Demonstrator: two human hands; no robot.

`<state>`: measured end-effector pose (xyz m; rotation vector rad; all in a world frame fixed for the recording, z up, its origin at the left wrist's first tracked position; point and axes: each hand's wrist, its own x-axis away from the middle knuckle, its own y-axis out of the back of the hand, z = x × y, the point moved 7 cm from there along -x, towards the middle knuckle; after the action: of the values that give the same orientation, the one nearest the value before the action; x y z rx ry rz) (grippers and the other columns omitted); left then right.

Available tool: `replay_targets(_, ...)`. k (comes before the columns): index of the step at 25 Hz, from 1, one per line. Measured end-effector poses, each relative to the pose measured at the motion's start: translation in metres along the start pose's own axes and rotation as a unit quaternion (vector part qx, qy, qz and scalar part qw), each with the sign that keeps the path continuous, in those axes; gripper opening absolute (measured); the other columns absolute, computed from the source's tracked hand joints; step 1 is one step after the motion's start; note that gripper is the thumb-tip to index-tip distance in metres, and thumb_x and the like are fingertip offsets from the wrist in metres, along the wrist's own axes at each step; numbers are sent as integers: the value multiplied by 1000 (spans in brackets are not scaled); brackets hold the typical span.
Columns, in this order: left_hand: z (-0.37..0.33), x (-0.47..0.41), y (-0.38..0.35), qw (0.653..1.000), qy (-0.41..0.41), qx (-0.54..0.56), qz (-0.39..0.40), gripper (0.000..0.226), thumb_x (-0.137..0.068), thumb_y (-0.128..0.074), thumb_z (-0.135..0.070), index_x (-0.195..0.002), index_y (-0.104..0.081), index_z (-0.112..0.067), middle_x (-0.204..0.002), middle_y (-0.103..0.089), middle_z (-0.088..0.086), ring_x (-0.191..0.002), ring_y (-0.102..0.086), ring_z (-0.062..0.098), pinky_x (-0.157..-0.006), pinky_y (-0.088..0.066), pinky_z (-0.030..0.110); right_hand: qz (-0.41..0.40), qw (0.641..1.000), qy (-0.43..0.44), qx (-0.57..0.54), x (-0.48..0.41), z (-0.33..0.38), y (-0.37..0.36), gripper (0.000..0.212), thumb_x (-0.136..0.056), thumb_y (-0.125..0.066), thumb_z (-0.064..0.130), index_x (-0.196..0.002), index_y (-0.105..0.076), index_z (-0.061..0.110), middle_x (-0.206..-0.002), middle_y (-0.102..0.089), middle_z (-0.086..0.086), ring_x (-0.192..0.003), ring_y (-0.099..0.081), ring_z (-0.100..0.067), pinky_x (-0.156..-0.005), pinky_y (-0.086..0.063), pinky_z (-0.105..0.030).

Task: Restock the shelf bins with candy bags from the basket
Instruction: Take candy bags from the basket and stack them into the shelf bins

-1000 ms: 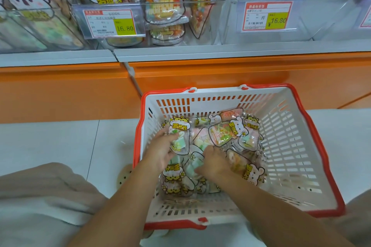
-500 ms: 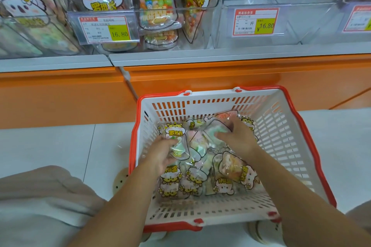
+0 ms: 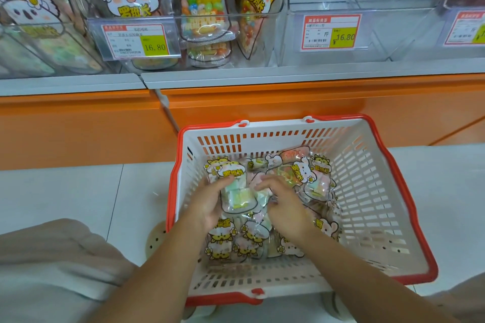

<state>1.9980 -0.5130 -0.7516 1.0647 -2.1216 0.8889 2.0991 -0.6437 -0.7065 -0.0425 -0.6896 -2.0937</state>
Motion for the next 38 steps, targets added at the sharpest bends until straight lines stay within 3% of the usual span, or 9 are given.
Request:
replay_targets(3, -9, -3, 4, 999, -31, 24, -19, 87, -81, -74, -8, -151, -23, -17, -140, -50, -1, -103, -59, 9, -90, -46, 24, 66, 981, -161, 84, -4, -34, -3, 42, -94, -40, -2, -127, -54, 21, -140, -46, -2, -123, -51, -19, -82, -43, -18)
replay_targets(8, -12, -1, 6, 998, -47, 27, -29, 81, -87, -65, 1, -152, -21, -17, -111, -63, -1, -75, -67, 4, -55, -53, 20, 112, 941, -208, 241, -6, -49, -36, 51, -92, -51, 8, -139, -35, 12, -143, -30, -10, -125, -44, -31, -91, -41, -34)
replay_targets(12, -12, -2, 9, 999, -35, 30, -18, 58, -84, -69, 1, -133, -45, -17, -109, -71, 4, -87, -72, 12, -66, -59, 29, -29, 959, -279, 34, -16, -73, -33, 38, -87, -63, 12, -118, -42, 11, -109, -59, -9, -93, -59, -25, -70, -49, -32)
replay_targets(18, -8, -7, 11, 998, -39, 39, -14, 55, -83, -70, 1, -131, -52, -16, -112, -72, 7, -92, -73, 19, -74, -60, 37, -104, 892, -400, -182, -28, -86, -31, 33, -80, -77, 19, -94, -59, -4, -79, -63, -15, -54, -50, -17, -51, -42, -25)
replay_targets(23, -5, -7, 13, 998, -31, 40, -35, 60, -83, -71, 1, -134, -47, -18, -116, -70, 8, -92, -72, 19, -70, -60, 35, -57, 868, -432, -238, -26, -76, -43, 53, -91, -66, 30, -130, -50, -2, -82, -69, -22, -39, -57, -20, -32, -36, -15)
replay_targets(25, -3, -8, 17, 998, -25, 34, -44, 72, -81, -73, 0, -143, -38, -17, -123, -66, 9, -100, -69, 22, -80, -59, 41, -34, 885, -425, -189, -28, -73, -39, 55, -94, -59, 36, -133, -46, 0, -79, -70, -23, -41, -62, -24, -34, -43, -20)
replay_targets(29, -2, -6, 19, 998, -25, 12, -48, 72, -80, -75, -3, -142, -40, -17, -127, -64, 9, -99, -70, 22, -80, -60, 43, -6, 910, -411, -64, -28, -76, -36, 47, -95, -52, 44, -83, -51, -1, -71, -72, -17, -63, -71, -30, -64, -61, -37)
replay_targets(35, -2, -5, 18, 998, -23, 15, -53, 67, -84, -71, 0, -142, -41, -15, -119, -68, 8, -88, -71, 17, -60, -59, 31, -101, 817, -454, -341, -26, -86, -46, 13, -90, -66, 15, -88, -61, 4, -53, -58, -6, -33, -49, -11, -35, -37, -16)
replay_targets(38, -4, -2, 14, 998, -22, 8, -62, 66, -85, -69, 1, -142, -38, -16, -108, -68, 4, -84, -68, 14, -54, -57, 26, -67, 825, -391, -403, -27, -63, -36, 5, -94, -59, 9, -91, -56, 6, -66, -64, -10, -52, -62, -17, -52, -57, -28)
